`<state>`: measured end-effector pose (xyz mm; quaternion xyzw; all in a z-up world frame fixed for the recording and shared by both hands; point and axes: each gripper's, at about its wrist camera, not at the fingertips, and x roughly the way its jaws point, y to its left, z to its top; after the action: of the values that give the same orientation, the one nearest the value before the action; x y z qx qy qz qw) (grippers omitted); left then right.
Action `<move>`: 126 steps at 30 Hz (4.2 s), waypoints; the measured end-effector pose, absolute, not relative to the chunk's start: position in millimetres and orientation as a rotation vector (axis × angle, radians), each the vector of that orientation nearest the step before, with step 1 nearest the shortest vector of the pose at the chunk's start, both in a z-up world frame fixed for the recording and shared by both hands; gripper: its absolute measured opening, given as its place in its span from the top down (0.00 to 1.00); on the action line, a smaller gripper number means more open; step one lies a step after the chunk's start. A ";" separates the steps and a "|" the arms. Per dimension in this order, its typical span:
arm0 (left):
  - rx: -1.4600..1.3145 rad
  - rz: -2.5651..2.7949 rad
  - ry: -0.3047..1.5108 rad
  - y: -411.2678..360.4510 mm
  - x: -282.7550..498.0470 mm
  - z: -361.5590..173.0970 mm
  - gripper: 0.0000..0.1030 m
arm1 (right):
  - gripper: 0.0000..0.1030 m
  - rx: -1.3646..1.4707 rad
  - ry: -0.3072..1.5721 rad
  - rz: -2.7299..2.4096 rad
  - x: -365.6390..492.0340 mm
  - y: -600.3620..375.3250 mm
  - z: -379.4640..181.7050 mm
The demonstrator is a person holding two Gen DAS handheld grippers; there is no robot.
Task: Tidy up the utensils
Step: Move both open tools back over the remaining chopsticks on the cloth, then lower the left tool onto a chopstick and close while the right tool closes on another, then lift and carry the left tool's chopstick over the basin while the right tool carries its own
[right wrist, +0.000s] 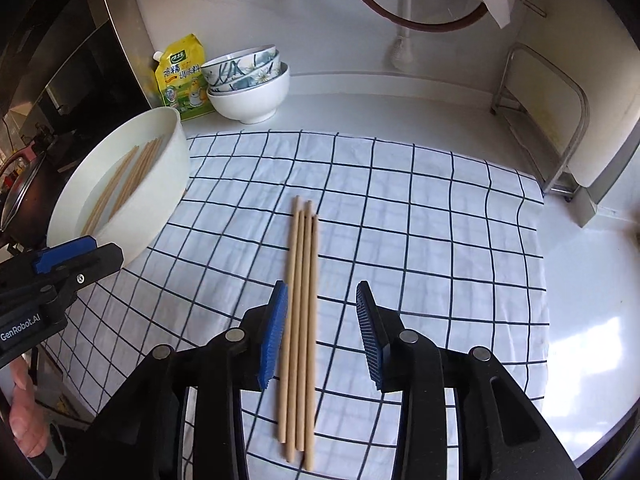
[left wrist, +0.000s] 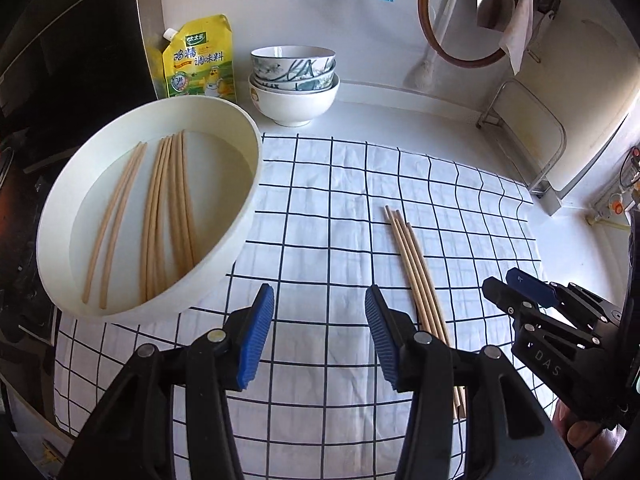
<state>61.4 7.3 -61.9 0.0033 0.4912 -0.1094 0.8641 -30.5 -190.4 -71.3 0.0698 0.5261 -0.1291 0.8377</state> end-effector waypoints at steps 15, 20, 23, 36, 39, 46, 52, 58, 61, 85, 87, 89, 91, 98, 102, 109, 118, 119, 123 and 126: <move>0.026 -0.215 1.111 -23.3 56.9 -111.4 0.53 | 0.67 0.143 1.212 -0.206 -40.0 -196.8 -123.7; 0.033 -0.217 1.123 -27.5 54.6 -118.4 0.53 | 0.67 0.110 1.223 -0.198 -39.5 -191.5 -129.5; 0.034 -0.218 1.137 -28.7 54.9 -123.1 0.53 | 0.67 0.106 1.234 -0.194 -38.3 -191.7 -133.4; 0.025 -0.229 1.163 -39.5 55.3 -131.1 0.53 | 0.66 0.084 1.232 -0.172 -40.2 -190.3 -136.4; 0.029 -0.241 1.163 -44.9 54.9 -131.7 0.53 | 0.66 0.083 1.228 -0.187 -45.2 -196.4 -133.5; 0.025 -0.264 1.166 -59.0 56.4 -135.6 0.53 | 0.66 0.096 1.210 -0.227 -51.0 -218.4 -130.3; 0.034 -0.283 1.162 -76.0 58.2 -140.4 0.53 | 0.65 0.129 1.197 -0.266 -57.8 -239.1 -126.7; 0.045 -0.277 1.174 -85.0 60.6 -151.6 0.53 | 0.65 0.145 1.158 -0.239 -68.9 -241.7 -116.4; 0.050 -0.273 1.163 -87.1 61.0 -151.1 0.52 | 0.65 0.154 1.159 -0.244 -69.8 -242.4 -116.7; 0.091 -0.180 1.186 -66.8 62.1 -152.2 0.49 | 0.65 0.078 1.213 -0.279 -58.4 -224.3 -133.9; 0.101 -0.177 1.185 -70.0 66.5 -154.0 0.49 | 0.65 0.074 1.206 -0.286 -58.2 -223.9 -134.6; 0.113 -0.174 1.176 -73.9 69.3 -154.5 0.49 | 0.65 0.068 1.202 -0.286 -56.7 -223.0 -135.1; 0.118 -0.174 1.171 -75.7 71.4 -154.3 0.50 | 0.65 0.064 1.199 -0.282 -54.7 -222.6 -135.4; 0.120 -0.216 1.173 -81.8 75.4 -151.4 0.93 | 0.92 0.061 1.207 -0.234 -45.7 -218.1 -136.1; 0.107 -0.237 1.181 -77.5 74.5 -150.0 0.93 | 0.94 0.111 1.206 -0.224 -43.9 -221.6 -135.1; 0.099 -0.236 1.129 -51.1 68.4 -125.6 0.93 | 0.94 0.168 1.168 -0.217 -40.5 -216.1 -113.9; 0.064 -0.198 1.038 3.5 68.4 -69.8 0.93 | 0.94 0.115 1.088 -0.130 -9.1 -166.6 -56.0; 0.061 -0.189 1.026 12.1 69.7 -62.5 0.93 | 0.94 0.109 1.077 -0.116 -2.6 -159.3 -49.8; 0.041 -0.157 0.977 43.6 80.8 -34.5 0.93 | 0.94 0.108 1.031 -0.044 30.8 -129.4 -27.2; 0.029 -0.124 0.933 73.6 89.0 -12.9 0.93 | 0.94 0.086 0.998 0.003 58.6 -105.6 -14.8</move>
<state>89.0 73.6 -12.9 0.0142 0.4494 -0.0596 0.8912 58.6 -105.6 -14.8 0.0412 0.4786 0.0015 0.8771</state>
